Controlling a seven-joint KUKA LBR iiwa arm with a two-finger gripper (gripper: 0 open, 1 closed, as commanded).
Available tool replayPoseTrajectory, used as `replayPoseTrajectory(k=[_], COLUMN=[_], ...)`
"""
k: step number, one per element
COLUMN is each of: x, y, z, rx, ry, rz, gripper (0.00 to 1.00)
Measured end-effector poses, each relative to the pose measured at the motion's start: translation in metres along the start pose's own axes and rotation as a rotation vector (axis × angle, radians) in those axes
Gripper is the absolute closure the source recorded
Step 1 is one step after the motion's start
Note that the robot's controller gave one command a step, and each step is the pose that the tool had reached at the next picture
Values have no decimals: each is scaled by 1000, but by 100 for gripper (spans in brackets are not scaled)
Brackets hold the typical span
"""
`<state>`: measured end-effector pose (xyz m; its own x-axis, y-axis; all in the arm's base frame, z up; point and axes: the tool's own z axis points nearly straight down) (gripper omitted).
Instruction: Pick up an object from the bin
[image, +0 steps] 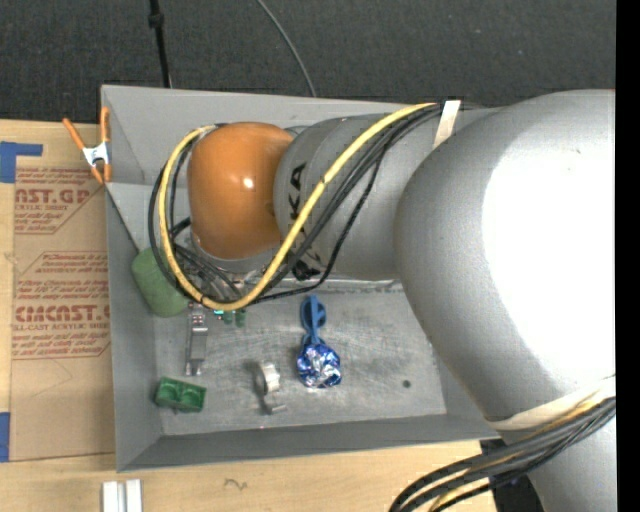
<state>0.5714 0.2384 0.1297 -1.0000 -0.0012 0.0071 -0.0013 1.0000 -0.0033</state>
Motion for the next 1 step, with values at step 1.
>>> replayPoseTrajectory(k=[1], x=[72], y=[-7], z=[-32], rx=[-3], ry=[-8], rz=[-175], gripper=[0])
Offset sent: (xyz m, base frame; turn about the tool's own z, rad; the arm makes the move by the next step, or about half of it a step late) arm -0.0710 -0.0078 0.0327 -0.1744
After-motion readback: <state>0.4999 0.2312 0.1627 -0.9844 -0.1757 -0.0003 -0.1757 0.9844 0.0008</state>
